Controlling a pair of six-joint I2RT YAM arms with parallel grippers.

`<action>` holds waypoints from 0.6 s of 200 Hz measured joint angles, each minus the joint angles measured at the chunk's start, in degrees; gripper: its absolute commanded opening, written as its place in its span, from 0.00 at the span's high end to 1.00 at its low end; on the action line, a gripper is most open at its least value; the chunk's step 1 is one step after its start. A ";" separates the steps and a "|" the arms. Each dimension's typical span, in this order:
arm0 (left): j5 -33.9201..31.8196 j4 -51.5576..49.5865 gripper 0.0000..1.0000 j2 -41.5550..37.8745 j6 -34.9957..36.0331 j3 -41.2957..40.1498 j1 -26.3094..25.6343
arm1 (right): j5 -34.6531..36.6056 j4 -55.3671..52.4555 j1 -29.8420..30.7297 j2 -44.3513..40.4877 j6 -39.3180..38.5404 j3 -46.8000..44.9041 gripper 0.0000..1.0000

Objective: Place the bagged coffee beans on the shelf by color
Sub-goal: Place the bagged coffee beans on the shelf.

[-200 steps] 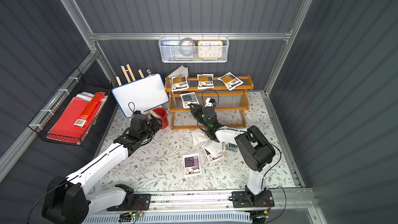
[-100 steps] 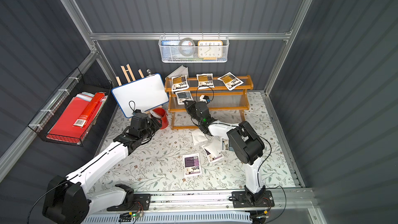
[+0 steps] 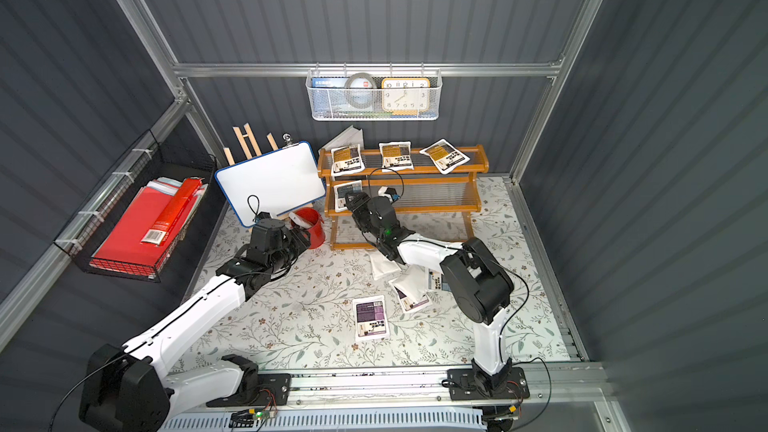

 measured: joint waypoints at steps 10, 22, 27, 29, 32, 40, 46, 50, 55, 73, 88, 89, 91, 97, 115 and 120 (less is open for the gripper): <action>-0.24 -0.24 0.49 -0.20 0.07 0.00 0.00 | 0.13 -1.18 0.00 -1.01 -0.07 -0.61 0.31; -0.44 -0.52 0.49 -0.28 0.31 0.00 0.00 | 0.57 -2.40 0.00 -2.67 -0.26 -1.95 0.30; -0.48 -0.59 0.49 -0.31 0.42 0.00 0.00 | 0.85 -2.80 0.00 -3.50 -0.37 -2.73 0.29; -0.50 -0.63 0.49 -0.33 0.44 0.00 0.00 | 0.92 -2.99 0.00 -3.85 -0.46 -3.04 0.30; -0.52 -0.63 0.48 -0.33 0.48 0.00 0.00 | 1.11 -3.19 0.00 -4.33 -0.44 -3.50 0.30; -0.70 -0.66 0.49 -0.33 0.52 0.00 0.00 | 1.46 -3.69 0.00 -5.44 -0.48 -4.68 0.30; -0.76 -0.68 0.49 -0.33 0.61 0.00 0.00 | 1.70 -4.20 0.00 -6.27 -0.50 -5.64 0.30; -0.83 -0.68 0.49 -0.33 0.68 0.00 0.00 | 1.92 -4.74 0.00 -6.71 -0.57 -6.23 0.30; -0.85 -0.68 0.49 -0.33 0.83 0.00 0.00 | 2.25 -5.33 0.00 -7.21 -0.66 -7.13 0.30; -0.85 -0.63 0.49 -0.33 1.33 0.00 0.00 | 3.02 -8.11 0.00 -8.13 -1.92 -9.62 0.30; -0.92 -0.59 0.49 -0.33 1.84 0.00 0.00 | 3.82 -11.21 0.00 -9.11 -3.43 -11.37 0.30; -0.90 -0.59 0.49 -0.33 1.86 0.00 0.00 | 3.87 -11.37 0.00 -9.18 -3.50 -11.43 0.30; -0.90 -0.59 0.49 -0.33 1.99 0.00 0.00 | 4.09 -11.91 0.00 -9.49 -3.89 -11.69 0.30; -0.98 -0.57 0.48 -0.33 2.25 0.00 0.00 | 4.52 -13.25 0.00 -10.34 -4.76 -12.35 0.30; -1.29 -0.39 0.48 -0.33 3.10 0.00 0.00 | 5.84 -17.07 0.00 -13.92 -7.52 -14.21 0.30; -1.29 -0.35 0.48 -0.33 3.41 0.00 0.00 | 6.29 -18.18 0.00 -15.19 -8.39 -14.64 0.30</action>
